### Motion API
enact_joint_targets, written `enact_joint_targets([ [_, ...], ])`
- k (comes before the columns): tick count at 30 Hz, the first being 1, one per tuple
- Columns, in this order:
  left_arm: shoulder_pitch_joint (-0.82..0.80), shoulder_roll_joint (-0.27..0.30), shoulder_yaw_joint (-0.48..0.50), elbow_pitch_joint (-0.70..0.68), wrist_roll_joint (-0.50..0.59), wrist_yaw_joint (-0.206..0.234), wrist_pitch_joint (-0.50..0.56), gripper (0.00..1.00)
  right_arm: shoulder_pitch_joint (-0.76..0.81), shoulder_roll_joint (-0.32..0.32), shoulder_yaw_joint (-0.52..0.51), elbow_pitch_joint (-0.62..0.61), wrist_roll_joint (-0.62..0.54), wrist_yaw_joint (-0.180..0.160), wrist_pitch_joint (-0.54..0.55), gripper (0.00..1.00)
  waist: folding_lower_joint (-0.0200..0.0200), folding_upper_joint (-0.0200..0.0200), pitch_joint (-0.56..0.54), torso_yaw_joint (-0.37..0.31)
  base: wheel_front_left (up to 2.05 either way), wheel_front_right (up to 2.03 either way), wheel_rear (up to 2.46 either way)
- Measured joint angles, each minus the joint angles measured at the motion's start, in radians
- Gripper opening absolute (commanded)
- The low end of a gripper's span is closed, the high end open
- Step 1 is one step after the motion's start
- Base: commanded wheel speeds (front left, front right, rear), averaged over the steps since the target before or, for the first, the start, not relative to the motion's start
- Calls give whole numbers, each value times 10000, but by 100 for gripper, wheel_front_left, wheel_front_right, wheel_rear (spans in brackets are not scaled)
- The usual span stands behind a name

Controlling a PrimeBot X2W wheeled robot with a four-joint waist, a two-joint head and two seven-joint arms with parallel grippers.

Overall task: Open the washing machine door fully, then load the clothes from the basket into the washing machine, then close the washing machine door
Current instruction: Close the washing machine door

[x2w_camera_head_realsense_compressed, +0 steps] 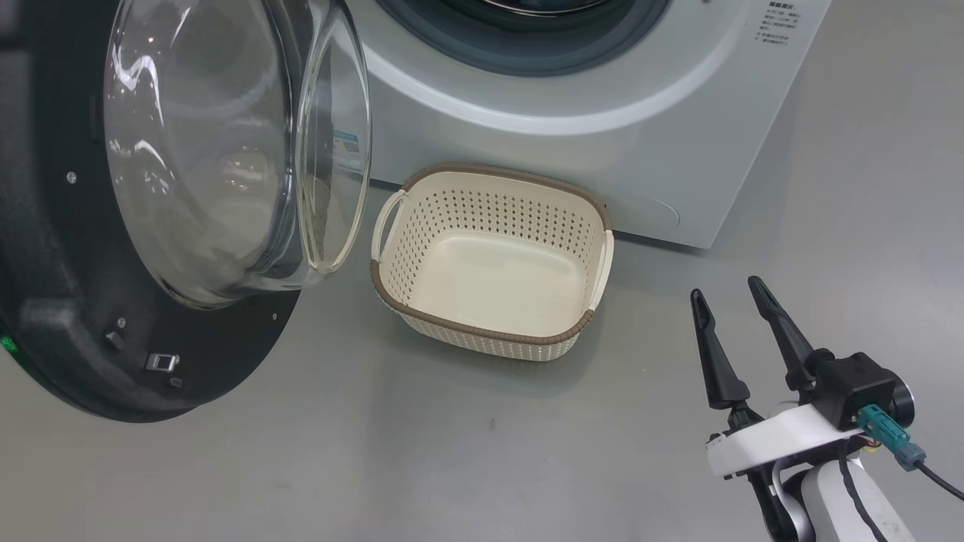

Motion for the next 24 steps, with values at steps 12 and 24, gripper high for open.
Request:
enact_joint_targets([
  [12,663,-355,-410,-1342,1893,0,-1133,100,0,0,17,0,4,0,0,100,0,0,24,-9,0,0,0],
  [24,1965,174,-1894,-2219,5469,0,-3101,100,0,0,31,-2,6,0,0,100,0,0,40,-29,0,0,0],
])
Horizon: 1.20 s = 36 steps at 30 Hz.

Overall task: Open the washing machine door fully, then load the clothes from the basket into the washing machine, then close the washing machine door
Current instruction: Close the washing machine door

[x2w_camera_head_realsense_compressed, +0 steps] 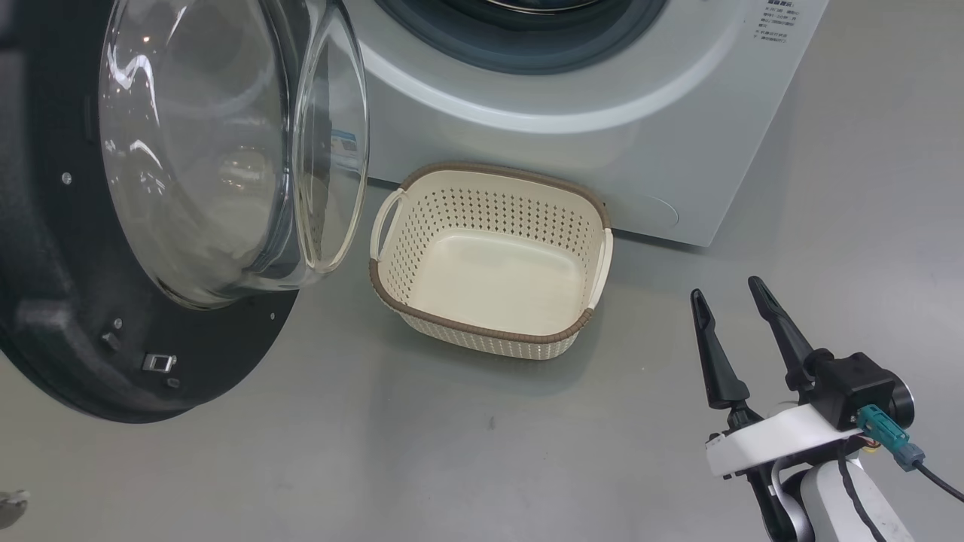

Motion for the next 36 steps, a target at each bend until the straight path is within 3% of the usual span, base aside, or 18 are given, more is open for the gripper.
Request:
enact_joint_targets([
  [11,735,2,-1045,491,2034,-10,-2763,100,0,2,23,0,6,0,0,100,0,0,-13,-20,0,0,0],
  [13,991,238,-1375,706,2917,-15,-3162,100,0,0,27,0,6,0,0,100,0,0,-20,-24,0,0,0],
  [18,1162,-38,-1384,1461,3273,-56,-4293,100,0,2,31,0,6,0,0,100,0,0,-41,-26,0,0,0],
  [30,1319,46,-2073,2046,4786,-58,-4303,100,0,8,42,0,10,0,0,100,0,0,-36,-39,0,0,0],
  [36,1319,-29,-1866,1833,5469,-58,-4257,100,0,8,17,-4,31,0,0,100,0,0,9,-32,0,0,0],
])
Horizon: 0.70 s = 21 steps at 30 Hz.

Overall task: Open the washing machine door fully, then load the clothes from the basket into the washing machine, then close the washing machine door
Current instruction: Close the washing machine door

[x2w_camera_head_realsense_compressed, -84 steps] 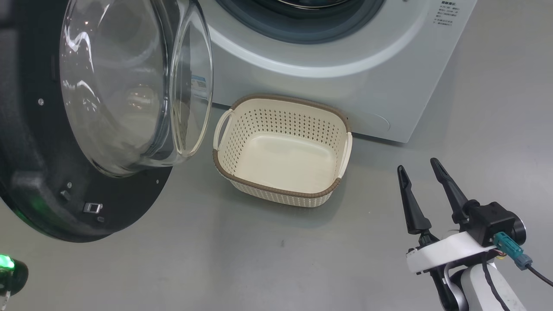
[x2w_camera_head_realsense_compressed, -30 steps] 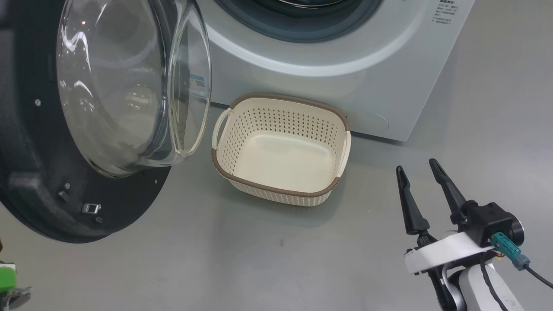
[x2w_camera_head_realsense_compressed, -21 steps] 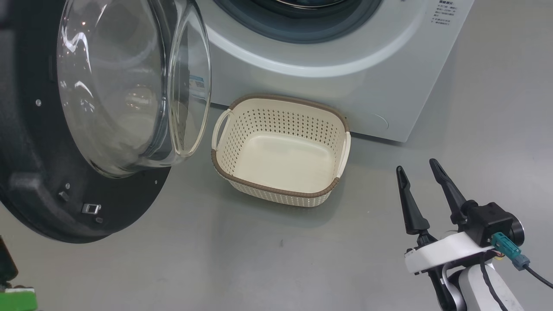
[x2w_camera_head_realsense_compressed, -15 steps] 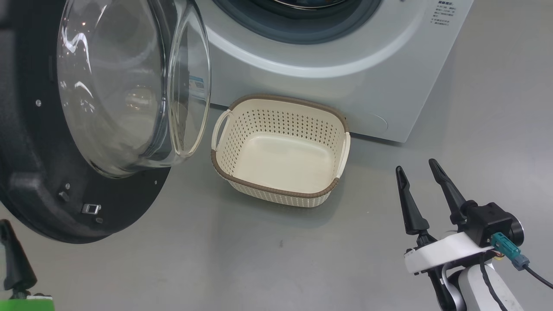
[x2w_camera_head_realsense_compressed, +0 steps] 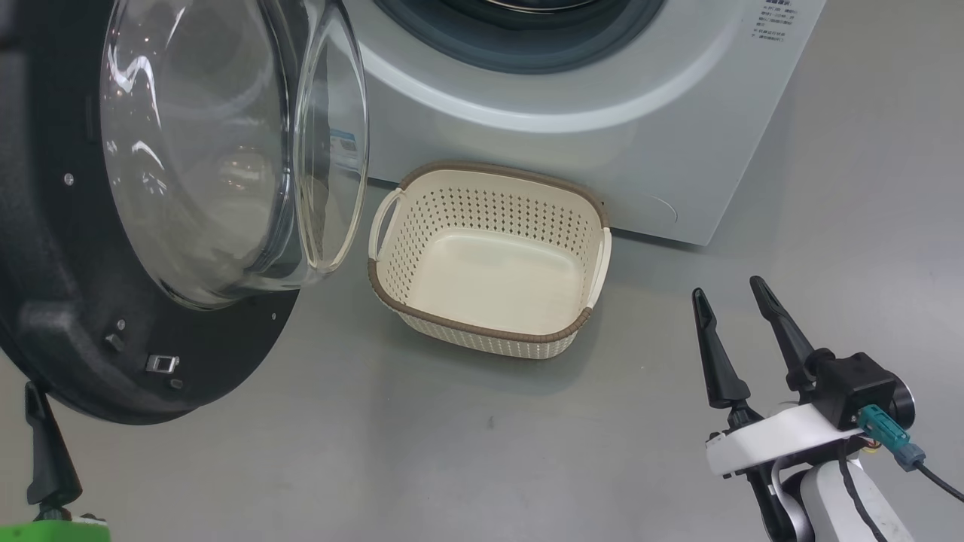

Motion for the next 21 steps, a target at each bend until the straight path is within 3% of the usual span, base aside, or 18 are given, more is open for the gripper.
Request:
enact_joint_targets([
  [21,4,-571,399,-495,1106,0,0,100,0,-4,-82,-27,54,0,0,100,0,0,129,102,0,0,0],
])
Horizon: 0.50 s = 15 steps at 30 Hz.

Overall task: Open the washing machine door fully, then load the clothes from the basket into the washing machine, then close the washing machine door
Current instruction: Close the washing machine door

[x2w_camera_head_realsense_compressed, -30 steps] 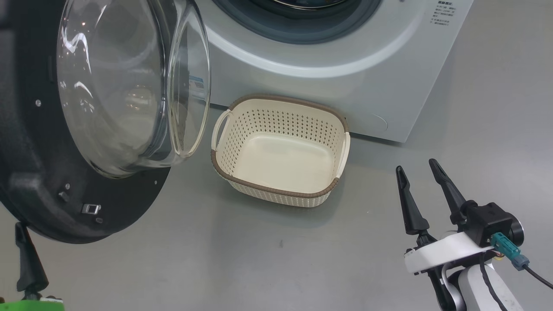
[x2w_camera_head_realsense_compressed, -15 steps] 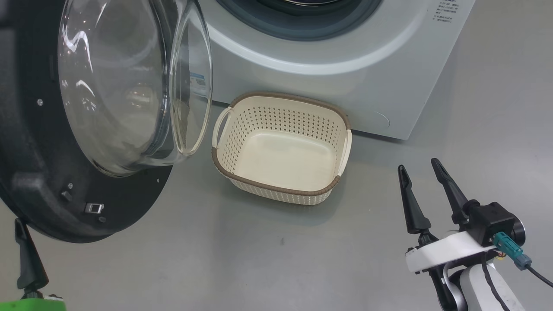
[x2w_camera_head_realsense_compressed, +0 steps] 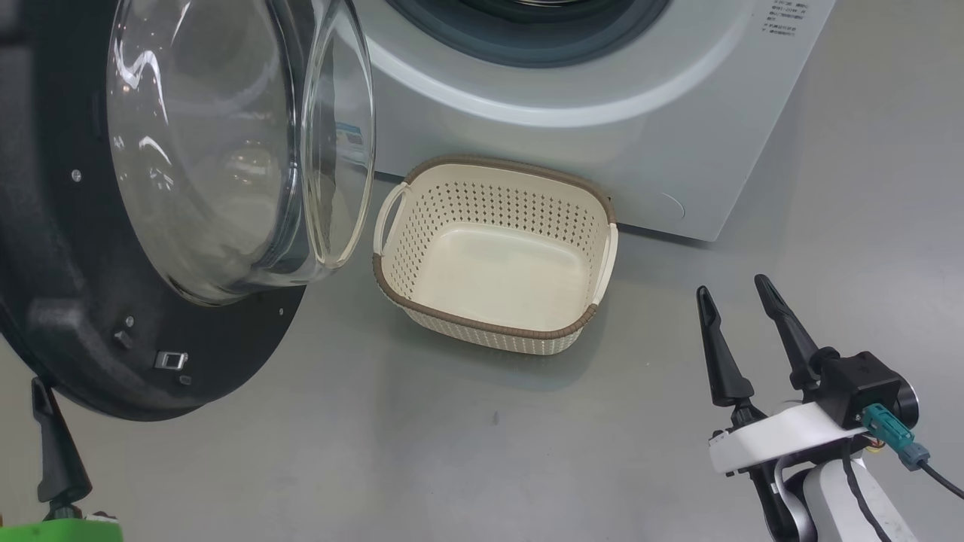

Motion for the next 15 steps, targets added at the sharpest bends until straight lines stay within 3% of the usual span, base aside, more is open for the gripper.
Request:
enact_joint_targets([
  [15,-1,-178,144,-113,169,0,0,100,0,0,-17,-4,10,0,0,100,0,0,15,-26,0,0,0],
])
